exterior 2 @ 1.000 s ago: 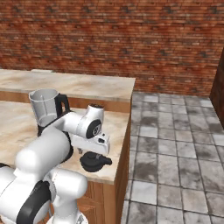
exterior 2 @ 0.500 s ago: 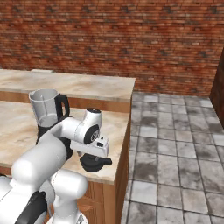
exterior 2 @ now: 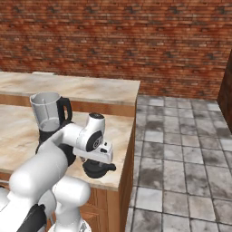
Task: Close the lid blender by securely placing the lid on top.
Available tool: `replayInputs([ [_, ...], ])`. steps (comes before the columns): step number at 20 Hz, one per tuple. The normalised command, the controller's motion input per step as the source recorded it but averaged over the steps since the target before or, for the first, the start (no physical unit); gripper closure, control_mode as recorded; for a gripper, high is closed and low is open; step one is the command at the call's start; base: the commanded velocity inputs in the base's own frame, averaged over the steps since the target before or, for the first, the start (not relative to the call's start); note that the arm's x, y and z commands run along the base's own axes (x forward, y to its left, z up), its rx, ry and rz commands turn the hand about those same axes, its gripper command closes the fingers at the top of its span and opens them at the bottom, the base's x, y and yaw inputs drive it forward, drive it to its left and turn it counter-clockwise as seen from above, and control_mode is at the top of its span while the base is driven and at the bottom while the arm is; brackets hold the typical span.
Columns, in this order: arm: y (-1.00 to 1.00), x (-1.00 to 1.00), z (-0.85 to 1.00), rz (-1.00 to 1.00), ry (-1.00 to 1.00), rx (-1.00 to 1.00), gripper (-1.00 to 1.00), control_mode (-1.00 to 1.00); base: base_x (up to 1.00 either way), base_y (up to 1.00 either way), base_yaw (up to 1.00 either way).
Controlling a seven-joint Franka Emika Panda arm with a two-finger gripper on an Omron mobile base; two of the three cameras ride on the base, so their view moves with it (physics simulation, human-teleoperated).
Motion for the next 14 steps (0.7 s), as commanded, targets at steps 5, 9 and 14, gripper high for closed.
replayInputs([
  [5,-0.09,0.0,0.0,0.0,-0.03,0.0,-1.0,-1.0,0.0,0.0,0.0],
  [9,0.0,0.0,0.0,0.0,0.0,0.0,-1.0,-1.0,0.0,0.0,0.0],
  [14,0.11,0.04,0.0,0.0,0.0,0.0,-1.0,-1.0,0.0,0.0,0.0],
])
